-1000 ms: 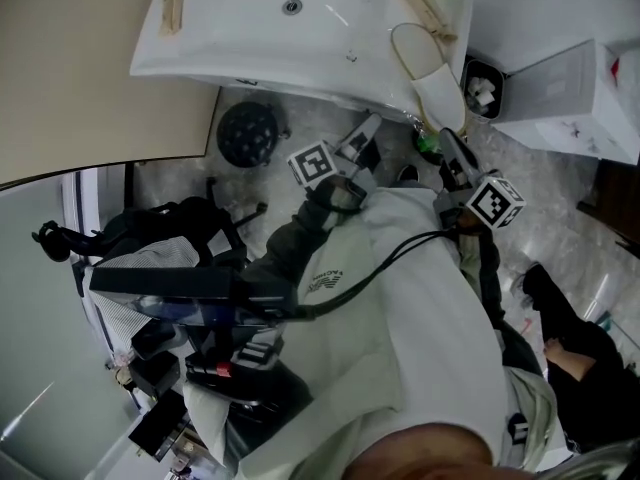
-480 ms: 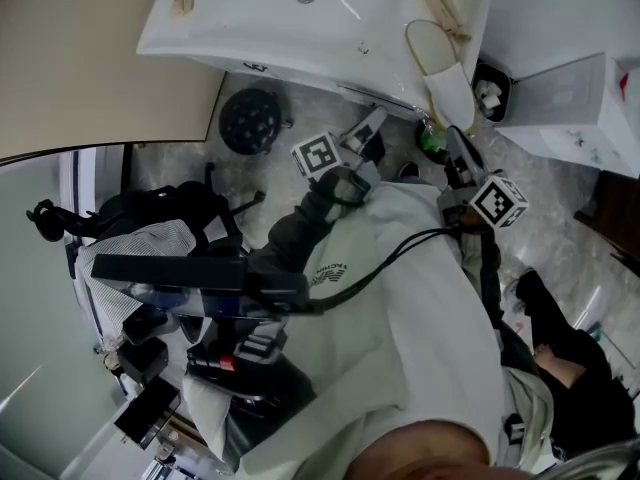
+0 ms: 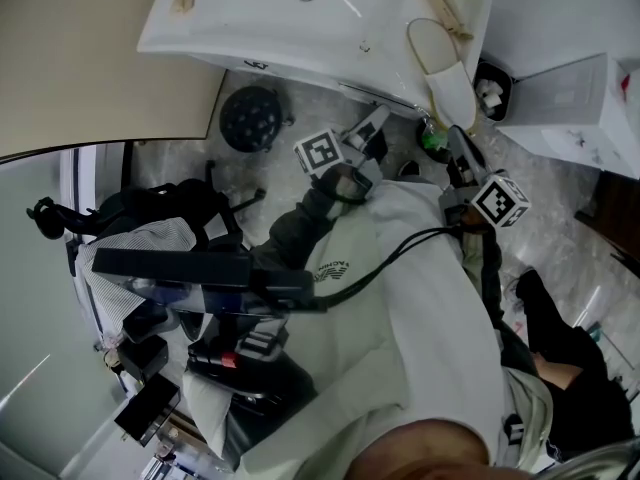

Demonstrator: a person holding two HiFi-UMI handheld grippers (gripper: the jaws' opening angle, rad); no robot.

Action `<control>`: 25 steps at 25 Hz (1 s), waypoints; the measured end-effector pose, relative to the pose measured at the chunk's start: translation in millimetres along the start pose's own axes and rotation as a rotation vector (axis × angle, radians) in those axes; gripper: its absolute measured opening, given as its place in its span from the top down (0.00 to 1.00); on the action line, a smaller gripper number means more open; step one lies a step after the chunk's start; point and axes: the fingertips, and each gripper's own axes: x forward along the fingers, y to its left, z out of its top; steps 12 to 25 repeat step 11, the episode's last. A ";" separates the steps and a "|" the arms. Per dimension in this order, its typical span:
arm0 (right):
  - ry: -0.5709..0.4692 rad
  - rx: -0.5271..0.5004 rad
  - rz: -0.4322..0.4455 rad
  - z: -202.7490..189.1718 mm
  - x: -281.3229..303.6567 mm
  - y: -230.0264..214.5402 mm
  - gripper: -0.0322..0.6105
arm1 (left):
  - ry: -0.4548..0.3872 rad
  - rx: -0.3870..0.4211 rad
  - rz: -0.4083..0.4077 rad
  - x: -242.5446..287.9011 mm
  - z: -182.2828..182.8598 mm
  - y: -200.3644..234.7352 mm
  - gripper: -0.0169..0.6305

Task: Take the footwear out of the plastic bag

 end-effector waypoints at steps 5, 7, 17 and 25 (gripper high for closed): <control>0.005 -0.007 -0.012 -0.7 -0.2 -2.1 0.94 | 0.006 0.012 0.003 -0.1 0.9 2.1 0.96; 0.005 -0.006 -0.007 -0.6 1.4 -0.6 0.94 | 0.005 0.000 0.013 -0.5 1.2 3.3 0.96; 0.002 -0.013 0.008 1.7 4.4 3.2 0.94 | 0.005 -0.011 0.002 1.9 2.5 2.2 0.96; 0.002 -0.013 0.008 1.7 4.4 3.2 0.94 | 0.005 -0.011 0.002 1.9 2.5 2.2 0.96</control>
